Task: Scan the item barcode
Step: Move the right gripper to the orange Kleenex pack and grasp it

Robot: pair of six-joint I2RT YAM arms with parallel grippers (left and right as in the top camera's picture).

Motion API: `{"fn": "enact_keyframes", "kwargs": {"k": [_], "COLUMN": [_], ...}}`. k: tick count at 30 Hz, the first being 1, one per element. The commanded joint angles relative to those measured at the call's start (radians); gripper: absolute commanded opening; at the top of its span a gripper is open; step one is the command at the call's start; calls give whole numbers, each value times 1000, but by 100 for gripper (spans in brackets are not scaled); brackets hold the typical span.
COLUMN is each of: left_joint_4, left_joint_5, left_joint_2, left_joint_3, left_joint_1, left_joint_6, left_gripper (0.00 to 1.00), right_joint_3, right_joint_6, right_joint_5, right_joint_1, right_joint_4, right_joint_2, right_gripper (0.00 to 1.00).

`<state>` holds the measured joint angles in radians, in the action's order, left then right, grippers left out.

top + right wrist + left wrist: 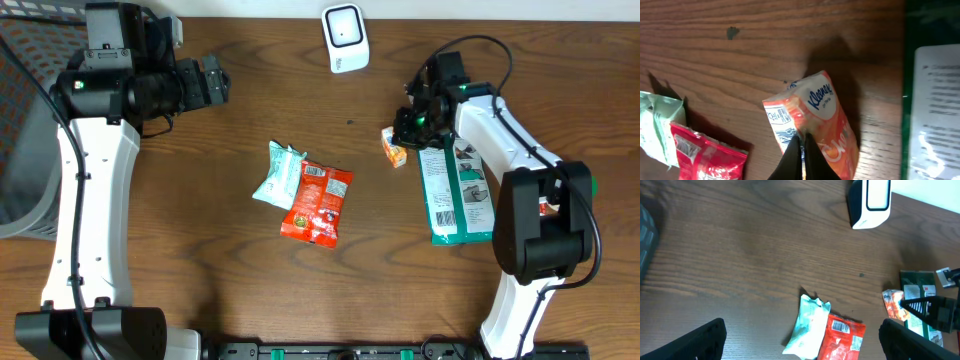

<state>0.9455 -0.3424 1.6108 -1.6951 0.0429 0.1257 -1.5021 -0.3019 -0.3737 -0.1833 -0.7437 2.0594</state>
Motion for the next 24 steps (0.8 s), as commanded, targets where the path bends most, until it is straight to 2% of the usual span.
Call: {"fn": "enact_keyframes", "kwargs": {"k": [1,7,10,19,24], "left_joint_4": [4,4,4,4,4], "left_joint_5": [-9,-9,-9,-9,-9], "left_joint_2": [3,3,3,3,3], "left_joint_3": [-11,-11,-11,-11,-11], "left_joint_1": [0,0,0,0,0], "left_joint_6": [-10,-10,-10,-10,-10], "left_gripper": [97,97,97,97,97], "right_joint_3": [15,14,1,-29,-22], "right_joint_6": [-34,58,64,98,147], "right_joint_5": [-42,-198,-250,-199,-149], "right_joint_1": [-34,-75,-77,-17,13], "right_joint_4": [-1,0,-1,-32,-53], "right_joint_2": [-6,-6,-18,-129,-109], "right_gripper": [3,13,22,43,48]}}
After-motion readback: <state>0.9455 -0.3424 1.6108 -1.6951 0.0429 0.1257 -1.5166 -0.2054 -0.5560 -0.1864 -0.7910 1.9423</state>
